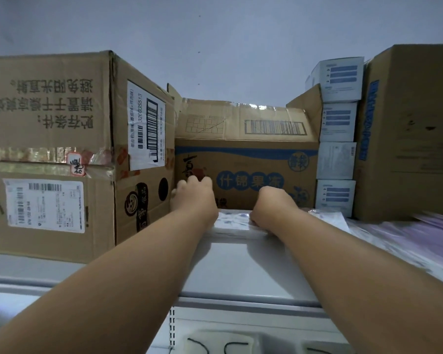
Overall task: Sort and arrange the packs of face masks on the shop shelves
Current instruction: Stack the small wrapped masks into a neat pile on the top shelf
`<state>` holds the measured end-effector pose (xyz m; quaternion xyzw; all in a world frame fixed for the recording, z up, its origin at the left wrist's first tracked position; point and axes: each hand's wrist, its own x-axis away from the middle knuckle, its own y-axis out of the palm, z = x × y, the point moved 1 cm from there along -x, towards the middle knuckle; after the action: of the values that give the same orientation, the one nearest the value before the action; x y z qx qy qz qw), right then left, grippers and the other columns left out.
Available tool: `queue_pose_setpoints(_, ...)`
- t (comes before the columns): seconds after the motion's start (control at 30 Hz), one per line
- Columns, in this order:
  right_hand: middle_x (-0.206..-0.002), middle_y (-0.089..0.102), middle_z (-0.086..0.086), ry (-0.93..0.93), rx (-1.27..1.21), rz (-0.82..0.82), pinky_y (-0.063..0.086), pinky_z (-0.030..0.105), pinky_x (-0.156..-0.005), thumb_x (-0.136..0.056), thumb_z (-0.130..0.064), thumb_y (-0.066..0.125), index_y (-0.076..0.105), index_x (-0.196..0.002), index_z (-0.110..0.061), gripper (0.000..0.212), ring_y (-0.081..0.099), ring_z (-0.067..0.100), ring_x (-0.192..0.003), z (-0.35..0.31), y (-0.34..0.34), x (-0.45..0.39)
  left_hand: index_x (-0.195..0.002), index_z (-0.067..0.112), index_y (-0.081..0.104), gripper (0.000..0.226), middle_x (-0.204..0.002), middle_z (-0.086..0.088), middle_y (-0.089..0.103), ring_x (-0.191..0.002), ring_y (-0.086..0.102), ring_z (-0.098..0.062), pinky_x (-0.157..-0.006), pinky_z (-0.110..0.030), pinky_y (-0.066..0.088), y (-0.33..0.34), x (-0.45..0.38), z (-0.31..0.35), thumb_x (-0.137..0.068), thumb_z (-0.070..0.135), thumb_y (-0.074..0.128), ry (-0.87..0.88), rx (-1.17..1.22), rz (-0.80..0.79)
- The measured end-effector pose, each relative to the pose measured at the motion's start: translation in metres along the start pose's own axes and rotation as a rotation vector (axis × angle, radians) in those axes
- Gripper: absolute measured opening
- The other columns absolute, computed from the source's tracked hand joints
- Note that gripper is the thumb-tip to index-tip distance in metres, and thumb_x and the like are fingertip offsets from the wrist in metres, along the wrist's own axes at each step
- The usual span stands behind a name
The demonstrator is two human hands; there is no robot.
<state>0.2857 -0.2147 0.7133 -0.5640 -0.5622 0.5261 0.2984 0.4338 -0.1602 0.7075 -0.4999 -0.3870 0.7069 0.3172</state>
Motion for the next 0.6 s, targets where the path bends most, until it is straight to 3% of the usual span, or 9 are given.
queue_pose_setpoints(0.1,-0.093,0.060,0.007,0.034,-0.020,0.144,0.049,0.033,-0.064,-0.091,-0.016,0.062,0.052,-0.092,-0.013,0.010,0.060,0.027,-0.083,0.002,-0.006,0.003,-0.111,0.022,0.058,0.026,-0.110,-0.003,0.059,-0.103,0.052,-0.025,-0.090,-0.040,0.049,-0.007,0.008,0.008,-0.089,0.009,0.053,0.158,0.091,0.177)
queue_pose_setpoints(0.27,-0.083,0.061,0.002,0.024,-0.063,0.286,0.038,0.027,-0.053,-0.093,-0.032,0.058,0.060,-0.089,-0.018,0.015,0.057,0.020,-0.074,0.027,-0.028,0.015,-0.099,0.029,0.063,0.025,-0.103,0.007,0.063,-0.097,0.057,-0.017,-0.087,-0.036,0.054,-0.016,0.027,0.036,-0.087,0.009,0.055,0.327,0.305,-0.027)
queue_pose_setpoints(0.33,-0.085,0.064,0.003,0.000,-0.048,0.251,0.040,0.027,-0.052,-0.094,-0.030,0.057,0.064,-0.090,-0.019,0.015,0.058,0.020,-0.075,0.042,-0.040,0.025,-0.093,0.029,0.066,0.030,-0.096,0.010,0.064,-0.094,0.059,-0.014,-0.082,-0.032,0.055,-0.024,0.038,0.051,-0.085,0.003,0.054,0.427,0.321,-0.150)
queue_pose_setpoints(0.4,-0.086,0.068,0.004,-0.006,0.001,0.168,0.051,0.031,-0.059,-0.094,-0.028,0.057,0.067,-0.088,-0.019,0.015,0.062,0.022,-0.076,0.061,-0.046,0.035,-0.093,0.025,0.070,0.025,-0.092,0.010,0.066,-0.090,0.062,-0.014,-0.076,-0.028,0.056,-0.030,0.052,0.069,-0.089,0.005,0.056,0.480,0.339,-0.241)
queue_pose_setpoints(0.47,-0.084,0.068,0.007,0.022,0.037,0.105,0.057,0.036,-0.066,-0.092,-0.032,0.059,0.065,-0.084,-0.018,0.017,0.064,0.025,-0.074,0.084,-0.048,0.044,-0.097,0.016,0.071,0.018,-0.099,0.000,0.071,-0.091,0.066,-0.019,-0.080,-0.035,0.060,-0.031,0.062,0.088,-0.093,0.010,0.054,0.492,0.288,-0.326)
queue_pose_setpoints(0.53,-0.079,0.064,0.006,0.054,0.083,0.067,0.051,0.034,-0.059,-0.090,-0.039,0.059,0.059,-0.079,-0.017,0.025,0.062,0.025,-0.072,0.109,-0.051,0.051,-0.112,0.009,0.070,0.026,-0.116,-0.009,0.069,-0.100,0.065,-0.024,-0.090,-0.041,0.056,-0.027,0.069,0.105,-0.095,0.014,0.051,0.480,0.146,-0.397)
queue_pose_setpoints(0.6,-0.074,0.060,0.004,0.095,0.134,-0.015,0.041,0.030,-0.054,-0.093,-0.047,0.055,0.055,-0.075,-0.016,0.036,0.057,0.021,-0.068,0.131,-0.057,0.059,-0.121,0.010,0.066,0.031,-0.123,-0.008,0.064,-0.110,0.062,-0.026,-0.092,-0.038,0.053,-0.020,0.075,0.120,-0.098,0.019,0.048,0.475,0.024,-0.444)
